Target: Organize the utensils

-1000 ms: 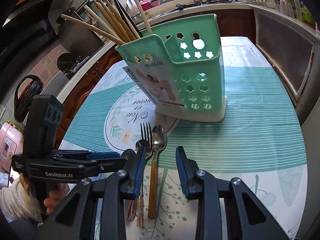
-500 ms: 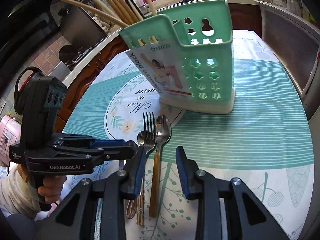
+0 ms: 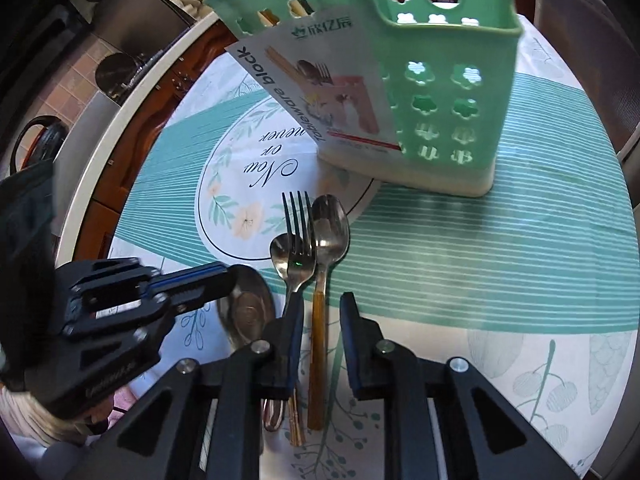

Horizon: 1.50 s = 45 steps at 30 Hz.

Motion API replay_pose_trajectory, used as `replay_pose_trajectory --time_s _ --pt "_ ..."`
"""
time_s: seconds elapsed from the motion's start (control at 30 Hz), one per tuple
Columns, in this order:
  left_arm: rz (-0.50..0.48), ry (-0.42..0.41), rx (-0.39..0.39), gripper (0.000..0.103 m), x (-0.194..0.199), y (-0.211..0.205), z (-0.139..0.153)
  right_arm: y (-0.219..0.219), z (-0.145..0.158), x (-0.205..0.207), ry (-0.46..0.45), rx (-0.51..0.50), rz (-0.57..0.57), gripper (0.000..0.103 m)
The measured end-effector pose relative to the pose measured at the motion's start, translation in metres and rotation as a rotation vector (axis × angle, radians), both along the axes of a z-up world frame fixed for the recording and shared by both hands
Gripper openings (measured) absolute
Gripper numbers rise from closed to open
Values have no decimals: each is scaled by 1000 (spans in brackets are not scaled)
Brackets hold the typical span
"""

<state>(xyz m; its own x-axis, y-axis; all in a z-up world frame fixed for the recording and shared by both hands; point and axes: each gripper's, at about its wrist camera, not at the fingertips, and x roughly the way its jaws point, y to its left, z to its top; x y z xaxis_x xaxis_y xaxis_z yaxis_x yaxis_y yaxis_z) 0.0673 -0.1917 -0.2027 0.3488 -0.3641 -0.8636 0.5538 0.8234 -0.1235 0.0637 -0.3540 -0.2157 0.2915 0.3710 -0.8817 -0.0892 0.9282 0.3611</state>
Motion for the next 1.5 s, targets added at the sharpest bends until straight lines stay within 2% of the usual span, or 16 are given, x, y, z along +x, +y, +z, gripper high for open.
replay_pose_trajectory --time_s 0.23,0.5,0.7,0.8,1.0,1.13,1.33,1.5 --pt "3 -75 -1 0 -9 10 20 9 -9 20 88 -39 15 8" --pt "12 -158 -6 0 -16 15 44 12 -8 25 111 -51 23 6" --pt "8 -257 -16 0 -26 11 74 -2 -2 7 67 55 -21 6" --pt "5 -321 -19 0 -32 5 93 -14 10 -9 -5 131 -50 6" --pt "-39 -499 5 0 -42 -21 142 -41 54 -45 -275 220 -127 6" --pt "-44 -618 -1 0 -38 -41 183 -58 90 -57 -463 232 -202 6" --pt "-3 -791 17 0 -16 -73 228 -83 134 -48 -731 187 -339 6" --pt "31 -840 29 0 22 -95 228 -90 141 -21 -871 118 -389 6"
